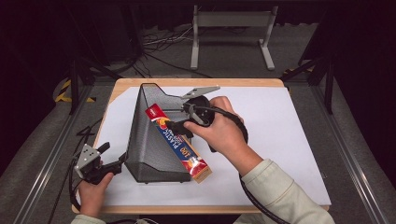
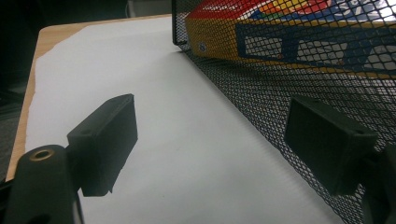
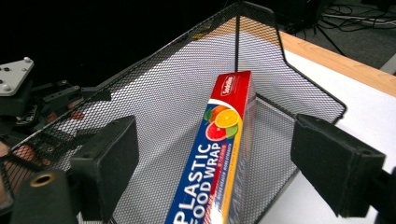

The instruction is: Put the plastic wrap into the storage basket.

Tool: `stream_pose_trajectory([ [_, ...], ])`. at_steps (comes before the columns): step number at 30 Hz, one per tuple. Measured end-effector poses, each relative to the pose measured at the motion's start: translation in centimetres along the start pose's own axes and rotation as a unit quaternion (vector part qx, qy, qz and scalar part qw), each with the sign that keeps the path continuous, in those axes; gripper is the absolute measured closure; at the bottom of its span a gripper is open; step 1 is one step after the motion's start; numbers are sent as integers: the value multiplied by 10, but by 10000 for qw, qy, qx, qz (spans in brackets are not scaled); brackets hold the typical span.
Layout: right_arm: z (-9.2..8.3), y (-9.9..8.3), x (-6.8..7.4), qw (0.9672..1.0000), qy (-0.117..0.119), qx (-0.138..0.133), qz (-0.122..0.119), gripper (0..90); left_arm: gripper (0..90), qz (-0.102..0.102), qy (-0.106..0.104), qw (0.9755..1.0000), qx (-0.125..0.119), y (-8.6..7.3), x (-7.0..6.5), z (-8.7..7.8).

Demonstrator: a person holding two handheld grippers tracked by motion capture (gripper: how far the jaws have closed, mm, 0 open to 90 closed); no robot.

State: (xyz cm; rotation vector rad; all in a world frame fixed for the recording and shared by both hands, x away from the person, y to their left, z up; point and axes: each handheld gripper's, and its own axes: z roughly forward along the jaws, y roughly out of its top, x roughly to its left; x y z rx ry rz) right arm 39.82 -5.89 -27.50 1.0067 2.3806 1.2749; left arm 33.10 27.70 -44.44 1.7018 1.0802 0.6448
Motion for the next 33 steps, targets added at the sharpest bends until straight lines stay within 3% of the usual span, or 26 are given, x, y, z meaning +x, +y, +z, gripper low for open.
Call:
stream_pose_trajectory([
  [7,-17,-6,-10,10000,-23,-66,-3,158,181,-17,10,10000,0,0,0,-1],
  [20,-60,-24,-44,9994,-188,-196,212,139,181,-6,30,10000,23,0,0,-1],
  [27,-83,-39,-72,9983,-378,-307,323,141,181,5,18,10000,23,0,0,-1],
  [33,-104,-50,-98,9969,-612,-412,255,144,181,18,23,10000,32,0,0,0],
])
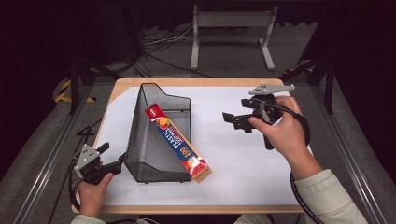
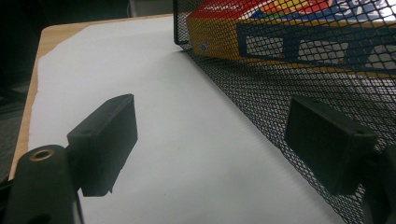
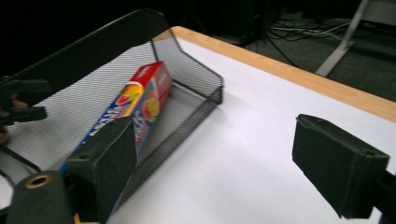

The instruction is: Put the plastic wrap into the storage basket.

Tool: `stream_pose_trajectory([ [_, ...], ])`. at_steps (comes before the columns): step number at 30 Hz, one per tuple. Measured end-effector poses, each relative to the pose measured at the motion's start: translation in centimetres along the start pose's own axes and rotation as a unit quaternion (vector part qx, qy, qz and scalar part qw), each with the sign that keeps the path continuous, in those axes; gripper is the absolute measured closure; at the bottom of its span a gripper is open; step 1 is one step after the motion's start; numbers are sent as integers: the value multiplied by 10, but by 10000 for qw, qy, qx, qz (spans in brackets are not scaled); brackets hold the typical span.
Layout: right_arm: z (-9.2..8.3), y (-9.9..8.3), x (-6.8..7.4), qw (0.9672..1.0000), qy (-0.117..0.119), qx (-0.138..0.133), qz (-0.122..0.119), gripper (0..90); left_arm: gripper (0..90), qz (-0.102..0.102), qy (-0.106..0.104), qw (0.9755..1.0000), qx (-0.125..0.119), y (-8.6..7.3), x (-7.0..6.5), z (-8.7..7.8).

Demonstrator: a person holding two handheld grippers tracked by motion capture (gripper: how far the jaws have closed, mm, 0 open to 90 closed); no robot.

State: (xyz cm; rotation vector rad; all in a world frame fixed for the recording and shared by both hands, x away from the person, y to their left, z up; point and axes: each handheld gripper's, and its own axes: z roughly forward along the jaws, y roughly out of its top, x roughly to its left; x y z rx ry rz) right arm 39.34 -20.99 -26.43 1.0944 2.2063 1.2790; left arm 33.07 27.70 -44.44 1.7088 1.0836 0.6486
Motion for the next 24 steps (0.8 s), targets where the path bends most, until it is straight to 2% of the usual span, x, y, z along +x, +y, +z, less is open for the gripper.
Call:
stream_pose_trajectory([
  [2,-6,-4,-10,10000,-19,-52,-14,145,181,-12,12,10000,4,0,-1,0],
  [3,-6,-4,-10,10000,-19,-52,-14,145,181,-12,12,10000,4,0,-1,0],
  [4,-12,-12,-22,9999,-19,-110,21,144,181,4,18,10000,5,0,0,0],
  [5,-12,-12,-22,9999,-19,-110,21,144,182,4,18,10000,5,0,0,0],
  [6,-16,-20,-33,9998,-66,-179,44,144,181,-5,24,10000,3,0,0,0],
  [7,-16,-20,-33,9998,-66,-179,44,144,181,-5,31,10000,11,0,-1,0],
  [10,-17,-37,-50,9996,-159,-215,16,140,181,-18,38,10000,16,0,-1,0],
  [14,-14,-51,-59,9996,-221,-131,-87,140,181,-1,40,10000,24,0,-1,0],
  [24,0,-101,-84,9996,-272,-39,93,140,181,16,59,10000,40,-1,-1,0],
])
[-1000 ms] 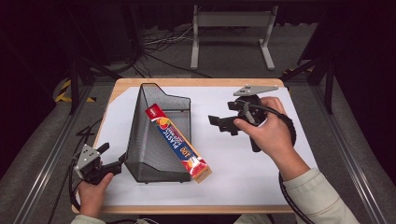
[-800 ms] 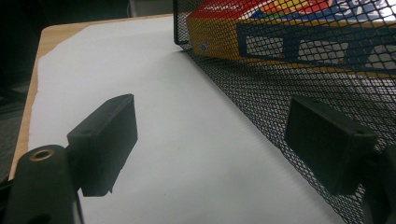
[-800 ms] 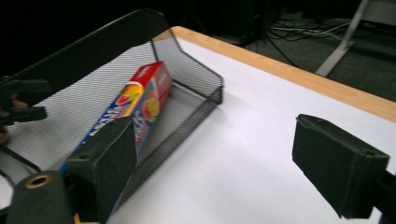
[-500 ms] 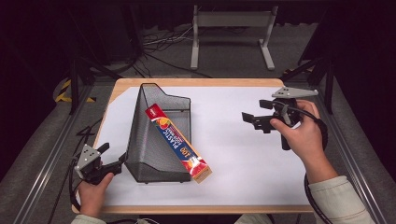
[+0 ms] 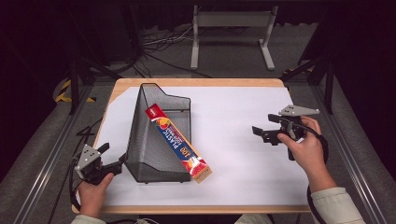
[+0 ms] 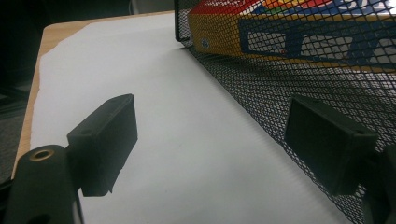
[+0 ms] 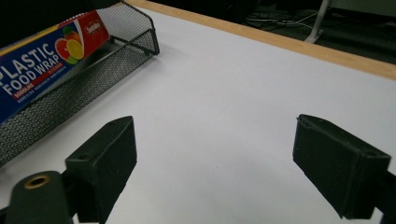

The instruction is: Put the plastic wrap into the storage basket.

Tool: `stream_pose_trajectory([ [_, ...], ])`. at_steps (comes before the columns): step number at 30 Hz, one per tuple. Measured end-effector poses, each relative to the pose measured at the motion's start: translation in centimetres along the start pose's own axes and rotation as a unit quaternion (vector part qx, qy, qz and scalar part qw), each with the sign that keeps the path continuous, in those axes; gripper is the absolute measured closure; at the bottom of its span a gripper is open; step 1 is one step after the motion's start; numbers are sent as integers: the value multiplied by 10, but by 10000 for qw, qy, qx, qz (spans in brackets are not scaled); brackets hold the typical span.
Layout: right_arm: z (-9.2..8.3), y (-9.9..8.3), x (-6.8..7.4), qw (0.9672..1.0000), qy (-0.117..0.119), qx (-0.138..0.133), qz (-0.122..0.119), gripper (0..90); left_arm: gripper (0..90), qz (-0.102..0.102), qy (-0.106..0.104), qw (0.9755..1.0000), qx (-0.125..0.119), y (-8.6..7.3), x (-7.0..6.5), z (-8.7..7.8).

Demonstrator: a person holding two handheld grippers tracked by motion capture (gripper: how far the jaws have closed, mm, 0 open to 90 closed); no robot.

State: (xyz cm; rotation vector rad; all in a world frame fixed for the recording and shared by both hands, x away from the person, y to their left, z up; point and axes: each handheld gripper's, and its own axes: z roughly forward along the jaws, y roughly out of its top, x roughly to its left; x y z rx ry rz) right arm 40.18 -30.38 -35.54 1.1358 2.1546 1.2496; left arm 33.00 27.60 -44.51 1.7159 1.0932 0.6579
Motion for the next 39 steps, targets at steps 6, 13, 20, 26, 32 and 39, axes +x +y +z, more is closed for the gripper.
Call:
stream_pose_trajectory([
  [6,5,-24,-10,10000,0,32,67,130,176,38,16,10000,7,0,0,0],
  [13,9,-48,-16,9997,-73,61,211,131,175,7,45,10000,6,0,0,0],
  [20,11,-69,-19,9994,-141,-78,294,131,175,4,47,10000,15,-1,0,-1],
  [26,12,-80,-19,9996,-212,-2,205,130,174,10,29,10000,10,-1,0,0],
  [32,14,-87,-17,9997,-207,78,107,125,174,54,0,10000,16,-1,0,1],
  [39,12,-91,-17,9998,-165,-18,99,109,172,123,-43,9999,68,-1,-1,3],
])
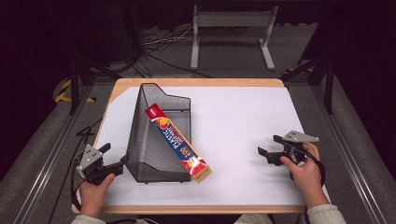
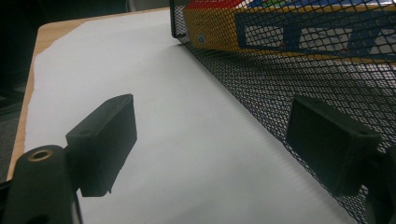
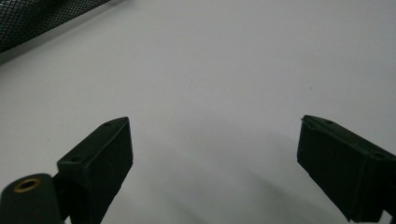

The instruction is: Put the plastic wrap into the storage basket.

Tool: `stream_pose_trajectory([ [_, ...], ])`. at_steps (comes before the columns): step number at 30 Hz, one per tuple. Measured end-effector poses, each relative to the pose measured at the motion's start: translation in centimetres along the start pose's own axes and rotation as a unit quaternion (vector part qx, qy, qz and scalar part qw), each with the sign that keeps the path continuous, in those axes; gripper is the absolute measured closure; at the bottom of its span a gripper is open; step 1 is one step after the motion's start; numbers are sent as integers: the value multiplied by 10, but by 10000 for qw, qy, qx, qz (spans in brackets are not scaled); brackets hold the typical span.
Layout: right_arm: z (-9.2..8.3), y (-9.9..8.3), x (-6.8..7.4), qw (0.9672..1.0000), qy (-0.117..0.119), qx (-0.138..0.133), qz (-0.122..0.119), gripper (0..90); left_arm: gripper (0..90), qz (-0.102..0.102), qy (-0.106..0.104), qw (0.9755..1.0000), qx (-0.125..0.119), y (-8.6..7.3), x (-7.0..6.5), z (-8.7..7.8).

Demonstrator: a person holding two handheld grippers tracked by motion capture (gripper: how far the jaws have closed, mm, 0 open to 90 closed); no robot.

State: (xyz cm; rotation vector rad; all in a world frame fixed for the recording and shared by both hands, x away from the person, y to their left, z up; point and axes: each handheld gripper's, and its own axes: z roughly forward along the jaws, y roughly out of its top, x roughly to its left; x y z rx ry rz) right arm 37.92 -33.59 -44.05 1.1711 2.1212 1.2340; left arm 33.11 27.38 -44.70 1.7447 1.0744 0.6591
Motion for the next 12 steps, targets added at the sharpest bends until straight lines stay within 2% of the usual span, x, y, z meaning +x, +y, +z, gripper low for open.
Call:
stream_pose_trajectory([
  [4,1,0,0,10000,-9,14,23,110,173,-45,12,10000,-11,0,0,-1],
  [6,2,1,0,9998,-149,95,70,110,173,-118,8,9999,-18,-1,2,-2],
  [8,2,1,0,9998,-145,99,87,110,173,-147,18,9999,-25,-1,2,-2],
  [12,0,0,-1,9998,-138,-27,152,110,173,-118,5,9999,-9,-1,2,-2],
])
